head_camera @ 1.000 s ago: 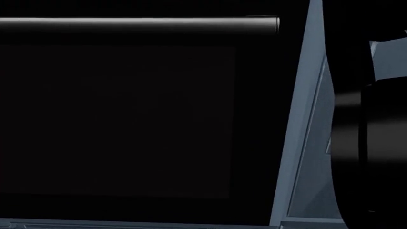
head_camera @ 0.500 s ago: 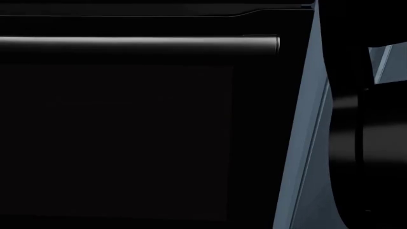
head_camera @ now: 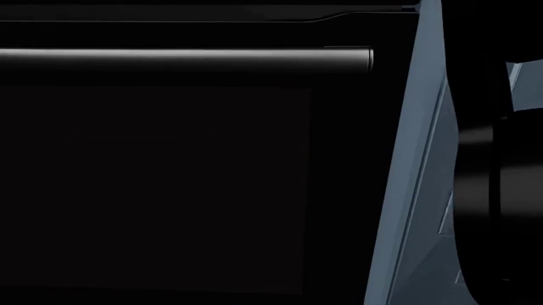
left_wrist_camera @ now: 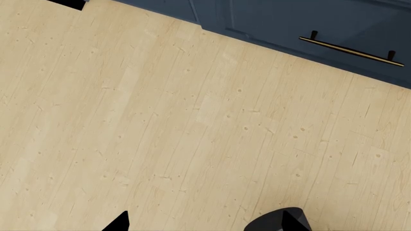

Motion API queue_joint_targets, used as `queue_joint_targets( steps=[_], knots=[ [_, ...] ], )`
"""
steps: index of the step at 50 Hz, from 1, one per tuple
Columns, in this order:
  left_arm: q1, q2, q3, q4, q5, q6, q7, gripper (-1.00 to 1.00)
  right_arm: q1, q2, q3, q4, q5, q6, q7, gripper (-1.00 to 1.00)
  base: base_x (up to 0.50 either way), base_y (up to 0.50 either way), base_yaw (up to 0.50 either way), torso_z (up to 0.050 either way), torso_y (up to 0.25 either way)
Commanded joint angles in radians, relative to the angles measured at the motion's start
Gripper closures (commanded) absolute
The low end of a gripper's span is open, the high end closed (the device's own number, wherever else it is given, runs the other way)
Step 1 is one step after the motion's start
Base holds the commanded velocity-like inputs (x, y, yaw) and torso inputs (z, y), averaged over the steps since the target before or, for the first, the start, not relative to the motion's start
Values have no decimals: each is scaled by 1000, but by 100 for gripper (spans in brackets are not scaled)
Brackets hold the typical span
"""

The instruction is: Press the stop button on the microwave

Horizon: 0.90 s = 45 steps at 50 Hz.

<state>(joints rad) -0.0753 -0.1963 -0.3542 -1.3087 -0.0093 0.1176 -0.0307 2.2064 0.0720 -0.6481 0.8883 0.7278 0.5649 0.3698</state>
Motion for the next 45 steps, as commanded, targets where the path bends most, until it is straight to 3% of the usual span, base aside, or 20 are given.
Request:
queue_joint_targets(
  steps=[1, 11, 25, 26, 45],
  knots=[
    [0, 0, 0, 0, 0, 0, 0, -100, 7, 37, 10, -117, 46, 136, 68, -100, 0, 0, 0, 0, 0],
    [0, 0, 0, 0, 0, 0, 0, -100, -58, 99, 40, -352, 134, 299, 181, -100, 0, 0, 0, 0, 0],
    [0, 0, 0, 0, 0, 0, 0, -100, -87, 122, 54, -405, 158, 327, 219, -100, 0, 0, 0, 0, 0],
    [0, 0, 0, 0, 0, 0, 0, -100, -91, 124, 58, -413, 163, 331, 224, 100, 0, 0, 0, 0, 0],
    [0, 0, 0, 0, 0, 0, 0, -100, -137, 155, 65, -511, 198, 377, 269, 100, 0, 0, 0, 0, 0]
  ],
)
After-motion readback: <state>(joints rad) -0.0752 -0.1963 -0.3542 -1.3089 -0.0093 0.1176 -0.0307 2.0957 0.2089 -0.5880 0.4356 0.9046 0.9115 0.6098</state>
